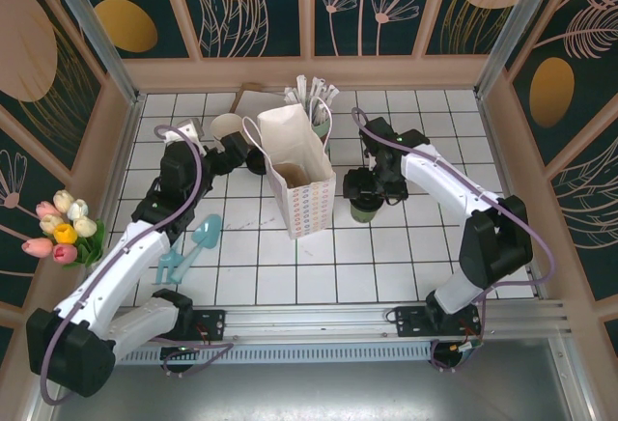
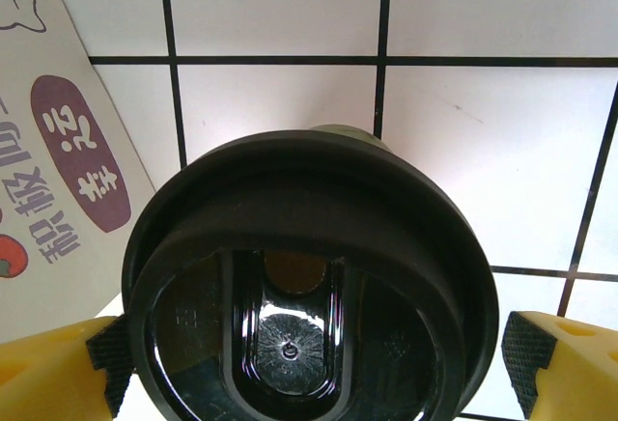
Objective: Pack the takeout coffee
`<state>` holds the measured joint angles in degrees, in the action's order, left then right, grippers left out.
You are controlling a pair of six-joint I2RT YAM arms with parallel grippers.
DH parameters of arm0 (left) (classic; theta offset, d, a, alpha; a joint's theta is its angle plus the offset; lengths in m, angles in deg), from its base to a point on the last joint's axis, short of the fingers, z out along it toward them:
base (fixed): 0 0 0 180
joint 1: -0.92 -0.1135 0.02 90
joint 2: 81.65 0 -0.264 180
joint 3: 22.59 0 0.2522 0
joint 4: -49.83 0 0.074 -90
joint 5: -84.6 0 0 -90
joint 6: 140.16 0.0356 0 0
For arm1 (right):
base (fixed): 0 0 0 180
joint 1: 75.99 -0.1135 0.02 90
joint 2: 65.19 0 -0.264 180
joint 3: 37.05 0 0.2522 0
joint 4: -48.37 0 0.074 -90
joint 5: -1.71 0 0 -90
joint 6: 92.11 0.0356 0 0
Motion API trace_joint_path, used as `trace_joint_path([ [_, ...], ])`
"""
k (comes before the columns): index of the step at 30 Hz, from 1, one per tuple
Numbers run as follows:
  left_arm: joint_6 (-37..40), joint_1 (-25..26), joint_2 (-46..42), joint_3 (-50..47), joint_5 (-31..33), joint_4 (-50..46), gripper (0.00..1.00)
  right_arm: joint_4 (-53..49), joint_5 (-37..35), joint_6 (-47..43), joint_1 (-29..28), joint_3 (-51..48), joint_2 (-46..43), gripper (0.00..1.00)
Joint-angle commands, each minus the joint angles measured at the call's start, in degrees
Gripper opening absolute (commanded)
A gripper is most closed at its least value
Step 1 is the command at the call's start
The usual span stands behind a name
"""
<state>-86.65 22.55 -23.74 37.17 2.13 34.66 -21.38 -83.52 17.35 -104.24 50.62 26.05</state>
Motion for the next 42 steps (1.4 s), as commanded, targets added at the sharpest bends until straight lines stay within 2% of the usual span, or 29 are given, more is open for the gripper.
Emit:
trace_joint_path([
  [1, 2.78, -0.18, -1.29, 0.51, -0.33, 1.23, 0.99, -1.91, 1.50, 0.34, -0.62, 0.96, 0.83, 0.99],
  [11, 3.61, -0.23, -0.37, -0.91, -1.52, 2.95, 0.99, -2.09, 1.66, 2.26, -0.93, 1.95, 2.23, 0.99],
  [17, 3.70, -0.15, 0.44, -1.17, -2.08, 2.55, 0.99, -4.25, -1.47, 2.86, -1.76, 3.09, 3.93, 0.99],
  [42, 4.57, -0.18, -0.10, -1.99, -1.11, 1.85, 0.99, -10.62, -4.58, 0.20, -2.51, 8.41, 9.26, 0.99],
])
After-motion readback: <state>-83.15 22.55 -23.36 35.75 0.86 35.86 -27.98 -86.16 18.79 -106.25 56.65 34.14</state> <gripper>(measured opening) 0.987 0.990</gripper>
